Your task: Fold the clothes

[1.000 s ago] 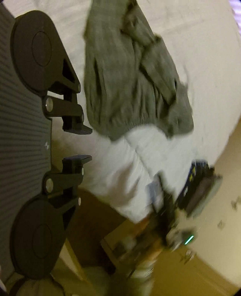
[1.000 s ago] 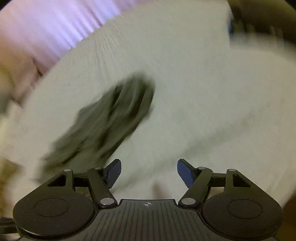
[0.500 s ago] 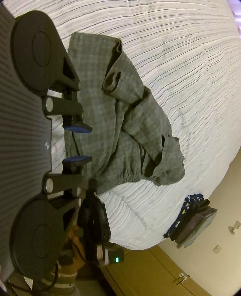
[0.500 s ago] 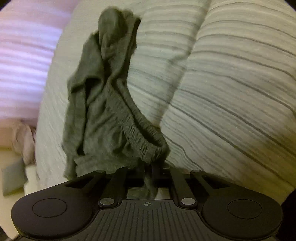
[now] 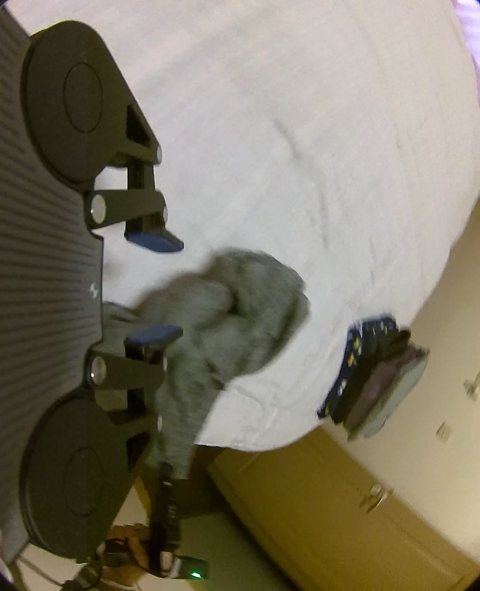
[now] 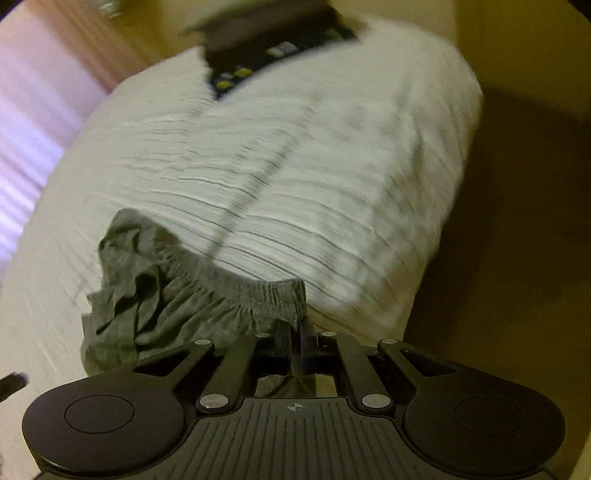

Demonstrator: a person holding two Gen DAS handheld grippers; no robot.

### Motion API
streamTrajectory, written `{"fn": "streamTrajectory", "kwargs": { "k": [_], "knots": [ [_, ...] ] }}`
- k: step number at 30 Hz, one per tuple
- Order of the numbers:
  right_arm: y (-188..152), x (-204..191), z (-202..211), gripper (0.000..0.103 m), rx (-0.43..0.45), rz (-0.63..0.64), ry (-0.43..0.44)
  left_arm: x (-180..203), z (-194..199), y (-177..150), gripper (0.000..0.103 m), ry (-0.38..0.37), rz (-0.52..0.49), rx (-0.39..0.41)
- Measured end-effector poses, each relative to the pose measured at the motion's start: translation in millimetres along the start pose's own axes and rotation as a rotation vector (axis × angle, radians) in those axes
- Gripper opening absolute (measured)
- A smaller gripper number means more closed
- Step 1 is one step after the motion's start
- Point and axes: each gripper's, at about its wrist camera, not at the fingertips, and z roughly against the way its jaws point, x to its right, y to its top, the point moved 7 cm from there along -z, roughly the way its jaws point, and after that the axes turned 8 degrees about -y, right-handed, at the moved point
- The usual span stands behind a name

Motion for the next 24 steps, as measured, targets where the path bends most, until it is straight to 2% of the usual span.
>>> {"fn": "streamTrajectory", "kwargs": {
  "k": [3, 5, 6, 9, 11, 13, 14, 15, 17, 21, 24],
  "knots": [
    [3, 7, -16, 0.003, -0.027, -0.043, 0.002, -26, -50, 49, 0.053, -0.056, -0.010, -0.034],
    [7, 13, -22, 0.003, -0.041, -0.101, 0.023, -45, -84, 75, 0.062, -0.070, 0.015, -0.049],
    [8, 16, -24, 0.006, -0.055, -0.135, 0.035, -49, -100, 85, 0.062, -0.066, 0.038, -0.057],
    [8, 29, -29, 0.037, -0.073, -0.240, 0.060, -67, -148, 103, 0.064, -0.046, 0.107, -0.082],
    [8, 38, -29, 0.040, -0.082, -0.293, 0.068, -79, -177, 106, 0.063, -0.035, 0.161, -0.106],
    [8, 40, -34, 0.040, -0.100, -0.339, 0.115, -86, -196, 101, 0.046, -0.066, 0.222, -0.126],
    [11, 39, -35, 0.034, -0.097, -0.354, 0.147, -87, -202, 97, 0.021, -0.093, 0.252, -0.131],
    [16, 35, -33, 0.006, -0.077, -0.341, 0.174, -87, -198, 93, 0.008, -0.106, 0.272, -0.115],
    [33, 18, -24, 0.005, -0.018, -0.207, 0.179, -87, -158, 88, 0.007, -0.092, 0.280, -0.017],
    [81, -38, 1, 0.004, 0.112, 0.089, 0.245, -87, -75, 78, 0.007, -0.058, 0.296, 0.183],
    [119, -103, 11, 0.004, 0.180, 0.294, 0.357, -91, 28, 64, 0.007, 0.063, 0.338, 0.377]
  ]
}}
